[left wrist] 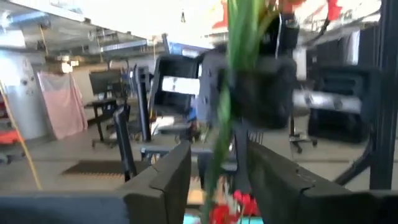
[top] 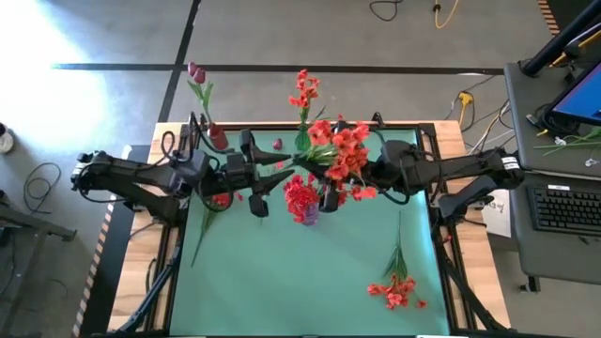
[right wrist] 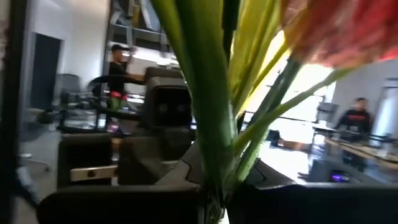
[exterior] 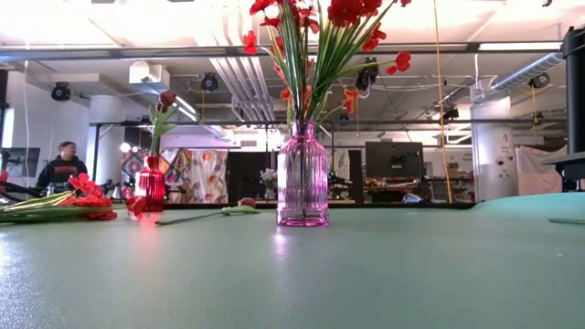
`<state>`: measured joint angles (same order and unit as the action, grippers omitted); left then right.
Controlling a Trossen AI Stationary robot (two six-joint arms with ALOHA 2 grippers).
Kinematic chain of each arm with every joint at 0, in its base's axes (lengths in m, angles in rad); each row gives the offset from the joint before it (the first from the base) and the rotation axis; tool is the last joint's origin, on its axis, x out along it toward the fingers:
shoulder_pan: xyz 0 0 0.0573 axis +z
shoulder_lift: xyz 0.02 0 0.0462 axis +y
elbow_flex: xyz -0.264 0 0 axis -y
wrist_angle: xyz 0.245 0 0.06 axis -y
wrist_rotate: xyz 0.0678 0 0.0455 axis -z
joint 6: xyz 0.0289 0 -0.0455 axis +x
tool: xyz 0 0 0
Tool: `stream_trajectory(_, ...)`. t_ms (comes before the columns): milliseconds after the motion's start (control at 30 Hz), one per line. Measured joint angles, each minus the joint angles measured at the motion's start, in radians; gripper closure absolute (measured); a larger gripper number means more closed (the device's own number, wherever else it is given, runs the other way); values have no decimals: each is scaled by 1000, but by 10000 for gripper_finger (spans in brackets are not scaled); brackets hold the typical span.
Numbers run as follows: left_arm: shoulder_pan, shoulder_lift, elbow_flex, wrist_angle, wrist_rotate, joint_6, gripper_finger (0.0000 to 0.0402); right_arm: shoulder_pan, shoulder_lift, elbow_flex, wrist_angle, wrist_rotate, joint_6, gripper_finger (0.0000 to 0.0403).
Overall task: Sort flowers into vase by color
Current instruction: Put the orange flowers into the green vase
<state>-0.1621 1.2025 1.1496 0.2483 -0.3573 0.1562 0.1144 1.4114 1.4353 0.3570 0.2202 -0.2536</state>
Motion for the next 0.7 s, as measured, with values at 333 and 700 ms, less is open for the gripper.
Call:
stream_trajectory(333, 104, -184, 0, -369, -1, 1, 247, -172, -142, 0, -211, 195, -76, 376)
stream_trajectory(700, 231, -347, -19, -699, -1, 44, 261, -694, -71, -2, -302, -449, 186, 376)
